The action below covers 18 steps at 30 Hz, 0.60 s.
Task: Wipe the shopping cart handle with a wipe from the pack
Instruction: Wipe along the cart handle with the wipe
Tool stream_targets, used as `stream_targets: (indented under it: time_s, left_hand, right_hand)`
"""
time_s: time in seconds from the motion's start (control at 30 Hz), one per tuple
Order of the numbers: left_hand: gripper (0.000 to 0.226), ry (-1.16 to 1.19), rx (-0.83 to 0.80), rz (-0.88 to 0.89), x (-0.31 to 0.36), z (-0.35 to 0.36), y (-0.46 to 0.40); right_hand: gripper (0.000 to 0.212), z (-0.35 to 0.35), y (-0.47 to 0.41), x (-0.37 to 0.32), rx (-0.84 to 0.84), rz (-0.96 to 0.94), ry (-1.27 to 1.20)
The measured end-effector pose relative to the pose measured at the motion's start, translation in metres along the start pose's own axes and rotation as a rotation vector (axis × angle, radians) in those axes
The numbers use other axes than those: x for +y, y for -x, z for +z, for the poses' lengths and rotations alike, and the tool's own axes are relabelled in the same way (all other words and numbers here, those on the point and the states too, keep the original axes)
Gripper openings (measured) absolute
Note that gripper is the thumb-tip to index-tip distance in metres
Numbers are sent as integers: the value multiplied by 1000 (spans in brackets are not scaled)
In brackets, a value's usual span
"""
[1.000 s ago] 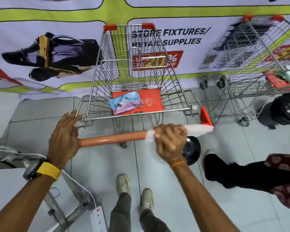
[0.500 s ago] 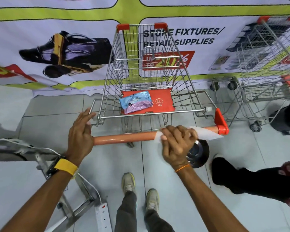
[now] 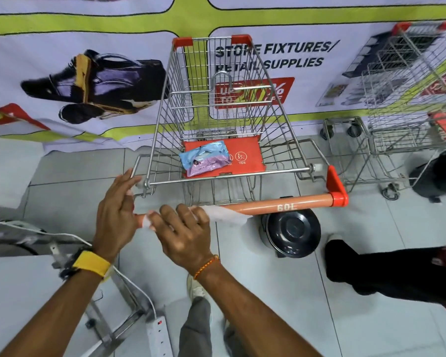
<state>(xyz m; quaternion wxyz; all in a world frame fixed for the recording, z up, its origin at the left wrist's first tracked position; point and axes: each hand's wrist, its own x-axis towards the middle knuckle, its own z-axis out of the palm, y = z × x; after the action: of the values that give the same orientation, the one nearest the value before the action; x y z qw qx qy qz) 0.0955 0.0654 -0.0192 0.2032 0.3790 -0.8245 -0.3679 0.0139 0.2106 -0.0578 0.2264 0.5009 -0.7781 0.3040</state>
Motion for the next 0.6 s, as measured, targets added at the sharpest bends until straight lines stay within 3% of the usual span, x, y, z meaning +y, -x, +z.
stream_targets:
  time_s: [0.2,0.47,0.6]
  left_hand:
    - [41,-76,-55,40,3,-5,0]
    - [43,-110,-65,27,5,-8,-1]
    - [45,-109,-60,26,5,-6,1]
  right_hand:
    - [21,-26,1,43,-34,1,-38]
    - [34,-88,25,163,17,97,22]
    - [29,-122,29,214,44,122,81]
